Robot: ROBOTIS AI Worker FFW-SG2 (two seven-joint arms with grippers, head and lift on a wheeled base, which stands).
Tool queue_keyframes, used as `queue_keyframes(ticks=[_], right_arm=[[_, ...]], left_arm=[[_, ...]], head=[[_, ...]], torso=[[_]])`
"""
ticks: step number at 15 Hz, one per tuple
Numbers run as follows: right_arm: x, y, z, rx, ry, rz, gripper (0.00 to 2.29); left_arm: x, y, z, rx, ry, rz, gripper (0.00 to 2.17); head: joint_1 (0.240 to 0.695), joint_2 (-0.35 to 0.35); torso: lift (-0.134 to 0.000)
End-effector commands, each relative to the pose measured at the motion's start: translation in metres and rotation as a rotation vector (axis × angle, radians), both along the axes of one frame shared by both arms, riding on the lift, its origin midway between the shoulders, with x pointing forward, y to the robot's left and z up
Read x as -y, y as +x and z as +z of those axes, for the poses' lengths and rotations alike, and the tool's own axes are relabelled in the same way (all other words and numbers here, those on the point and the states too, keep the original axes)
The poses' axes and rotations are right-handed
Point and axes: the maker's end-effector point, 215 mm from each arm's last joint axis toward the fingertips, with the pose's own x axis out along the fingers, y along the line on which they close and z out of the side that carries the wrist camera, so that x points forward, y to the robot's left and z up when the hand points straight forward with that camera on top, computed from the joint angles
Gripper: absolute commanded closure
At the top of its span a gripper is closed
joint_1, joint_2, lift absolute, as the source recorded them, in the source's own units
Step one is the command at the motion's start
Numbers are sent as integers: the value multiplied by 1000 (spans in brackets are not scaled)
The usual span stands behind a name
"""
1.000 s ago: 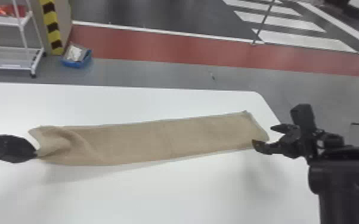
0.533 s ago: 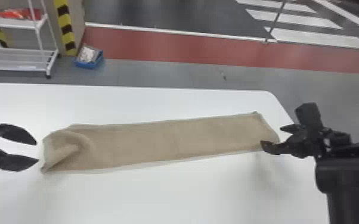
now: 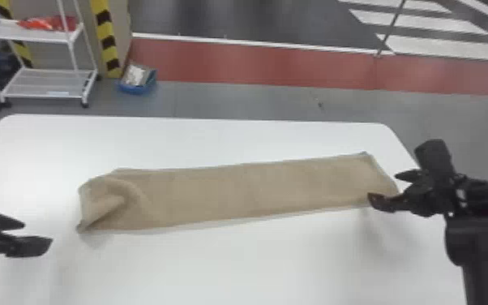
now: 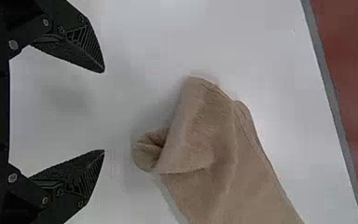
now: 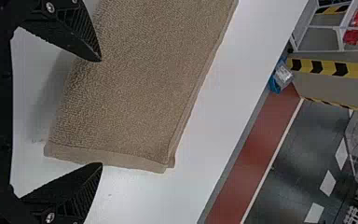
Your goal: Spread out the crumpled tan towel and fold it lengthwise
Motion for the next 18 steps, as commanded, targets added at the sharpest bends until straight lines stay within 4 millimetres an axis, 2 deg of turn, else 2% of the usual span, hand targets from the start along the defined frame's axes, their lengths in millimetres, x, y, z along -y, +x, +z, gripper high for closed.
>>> queue_keyframes(ticks=[1,3,4,6,7,9,11,13,16,18], right_arm=[[1,-1,-3,-2,3,1,90],[-1,-2,-6,-6,9,2,90],[-1,-5,-10,-9,15,1,90],[0,-7,-14,-8,13,4,90],[4,-9,-16,-9,14,-4,90],[5,-13,-20,-13,19,-8,90],[5,-16,-24,-21,20,-9,90],[4,-17,-25,-23,23,-9,90],[4,-18,-26,-26,23,-8,90],[4,-19,-26,-30,26,-11,90]], left_arm=[[3,-32,6,18,-60,99,329],[8,-31,27,77,-132,140,329],[11,-37,28,92,-156,166,329],[16,-49,19,110,-153,231,302],[22,-50,12,114,-162,260,174],[37,-56,-7,86,-194,284,134],[49,-41,-8,164,-213,280,178],[63,-18,13,308,-216,260,211],[86,-5,26,412,-236,256,215],[92,-4,21,420,-223,267,215]], head=[[695,-143],[695,-135],[695,-143],[695,-147],[695,-147],[695,-161],[695,-183],[695,-201],[695,-214],[695,-231]], torso=[[-124],[-124],[-124],[-124],[-124],[-124],[-124],[-124],[-124],[-124]])
